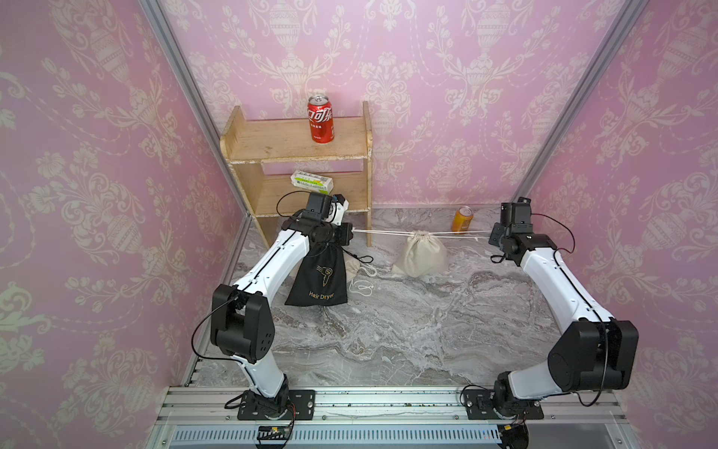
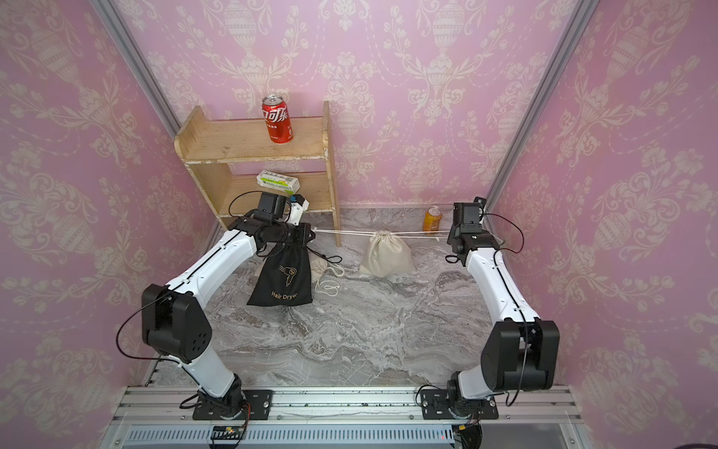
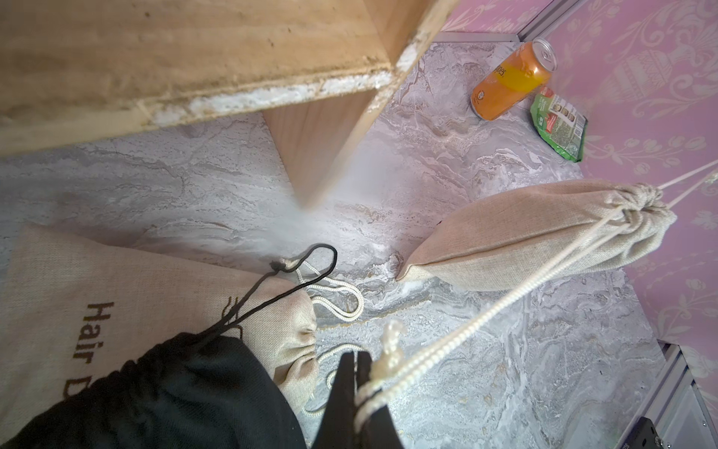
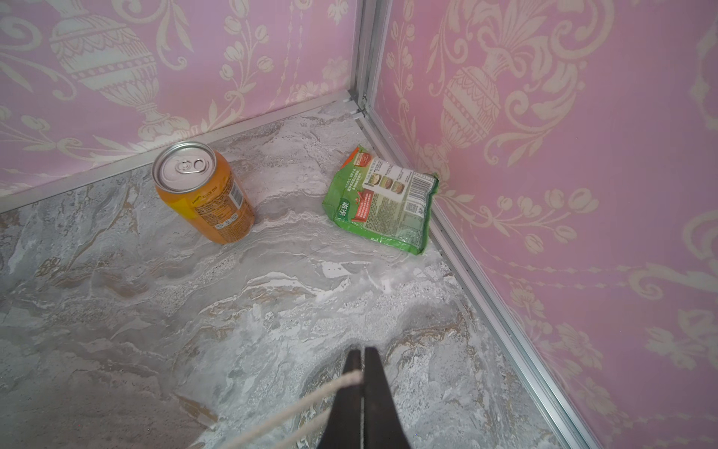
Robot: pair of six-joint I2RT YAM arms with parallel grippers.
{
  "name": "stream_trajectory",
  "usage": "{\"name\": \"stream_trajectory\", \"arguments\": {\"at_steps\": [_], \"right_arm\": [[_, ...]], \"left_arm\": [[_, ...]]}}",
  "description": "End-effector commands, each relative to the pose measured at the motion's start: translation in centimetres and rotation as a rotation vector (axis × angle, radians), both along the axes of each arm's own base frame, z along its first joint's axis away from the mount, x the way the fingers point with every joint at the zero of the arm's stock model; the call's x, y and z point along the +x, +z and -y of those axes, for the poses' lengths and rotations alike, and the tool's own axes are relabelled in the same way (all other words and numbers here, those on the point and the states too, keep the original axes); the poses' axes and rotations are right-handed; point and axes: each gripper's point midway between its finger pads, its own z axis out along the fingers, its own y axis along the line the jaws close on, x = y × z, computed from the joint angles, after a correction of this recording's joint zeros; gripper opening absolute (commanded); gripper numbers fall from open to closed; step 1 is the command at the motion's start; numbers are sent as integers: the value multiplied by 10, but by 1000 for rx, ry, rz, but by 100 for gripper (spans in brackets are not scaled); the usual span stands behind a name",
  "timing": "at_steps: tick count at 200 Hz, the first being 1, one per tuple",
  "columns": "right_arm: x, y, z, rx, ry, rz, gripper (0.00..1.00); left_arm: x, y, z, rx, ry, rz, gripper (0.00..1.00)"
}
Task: Pack away hair dryers
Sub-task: Pull the drawstrings on both sides of the drawstring bag, then place the drawstrings on both sides at the center of the board.
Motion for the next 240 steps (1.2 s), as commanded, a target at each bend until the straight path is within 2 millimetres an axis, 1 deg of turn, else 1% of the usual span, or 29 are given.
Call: {"name": "stream_trajectory", "arguments": {"at_steps": [1,26,36,51,78,88,93,94,96,110,127,150,176,208,240], "right_arm": [[-5,7,37,-60,-135,9,0],[1,1,27,-51,-106,4,0],[2,1,22,-54,-94,3,0],[-1,2,18,-65,-91,5,0],[-19,4,16,-55,-99,27,0],[-26,2,15,-46,-102,28,0],[-29,7,14,-41,-104,41,0],[-32,0,14,-41,-104,25,0],[-35,-6,14,-39,-106,12,0],[-48,-12,10,-18,-105,8,0],[-61,-16,-1,-4,-85,18,0],[-75,-22,-18,-4,-39,8,0],[-88,-38,-33,43,2,-14,0],[-103,-56,-39,51,19,-53,0],[-107,-69,-43,60,34,-80,0]], "left_arm": [[20,-4,-36,32,129,-8,0],[23,-7,-34,18,130,-16,0],[23,-5,-33,12,130,-14,0],[21,1,-32,0,131,-3,0],[10,15,-34,-9,130,23,0],[5,19,-35,-18,133,31,0],[2,20,-36,-23,135,31,0],[1,20,-36,-25,135,32,0],[0,20,-36,-27,136,33,0],[-7,21,-33,-62,136,35,0],[-16,18,-29,-106,137,27,0],[-28,12,-22,-118,125,17,0],[-41,3,-10,-123,100,0,0],[-55,-5,5,-124,68,-15,0],[-61,-14,16,-124,50,-31,0]]}}
